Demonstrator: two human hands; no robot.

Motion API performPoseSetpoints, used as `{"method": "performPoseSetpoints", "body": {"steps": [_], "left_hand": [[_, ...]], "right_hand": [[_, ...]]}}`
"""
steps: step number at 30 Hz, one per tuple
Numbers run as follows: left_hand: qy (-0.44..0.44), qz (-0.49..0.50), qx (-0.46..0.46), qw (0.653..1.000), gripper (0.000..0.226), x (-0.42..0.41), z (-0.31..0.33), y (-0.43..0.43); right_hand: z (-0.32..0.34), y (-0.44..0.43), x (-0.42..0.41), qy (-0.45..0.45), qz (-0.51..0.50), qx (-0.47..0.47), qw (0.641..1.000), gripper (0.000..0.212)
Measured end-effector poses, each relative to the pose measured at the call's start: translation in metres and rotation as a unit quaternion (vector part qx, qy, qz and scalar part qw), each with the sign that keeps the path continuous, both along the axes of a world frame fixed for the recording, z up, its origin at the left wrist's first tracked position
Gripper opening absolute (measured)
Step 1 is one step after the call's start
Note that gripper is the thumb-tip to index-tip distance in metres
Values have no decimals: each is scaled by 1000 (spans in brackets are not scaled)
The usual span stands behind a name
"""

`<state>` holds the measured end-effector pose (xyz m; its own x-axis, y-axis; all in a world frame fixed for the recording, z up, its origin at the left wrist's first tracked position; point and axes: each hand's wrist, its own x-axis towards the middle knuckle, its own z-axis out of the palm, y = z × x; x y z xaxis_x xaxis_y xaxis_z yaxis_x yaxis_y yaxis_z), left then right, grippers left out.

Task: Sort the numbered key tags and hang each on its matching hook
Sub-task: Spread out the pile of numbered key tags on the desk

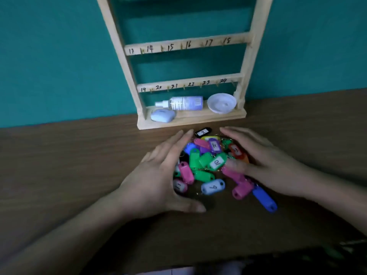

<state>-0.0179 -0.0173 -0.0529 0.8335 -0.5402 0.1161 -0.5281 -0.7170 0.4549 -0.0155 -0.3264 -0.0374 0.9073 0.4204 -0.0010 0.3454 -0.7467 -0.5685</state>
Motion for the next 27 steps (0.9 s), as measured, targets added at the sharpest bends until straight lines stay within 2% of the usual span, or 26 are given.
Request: {"method": "performPoseSetpoints", "body": {"steps": [3,10,14,27], "left_hand": [[-12,21,-20,999,144,-7,-4,-3],[-29,57,-7,998,139,-11,-4,-7],[-31,76,1,997,137,-13,-5,-12],[-42,96,2,995,131,-12,-2,-10]], "right_hand": [[-7,0,-22,-32,-36,-4,999,88],[-23,15,-56,-96,-58,-129,985,101],[-26,22,-46,-85,-91,-140,982,102],[-14,73,2,-86,-33,-114,989,104]]}}
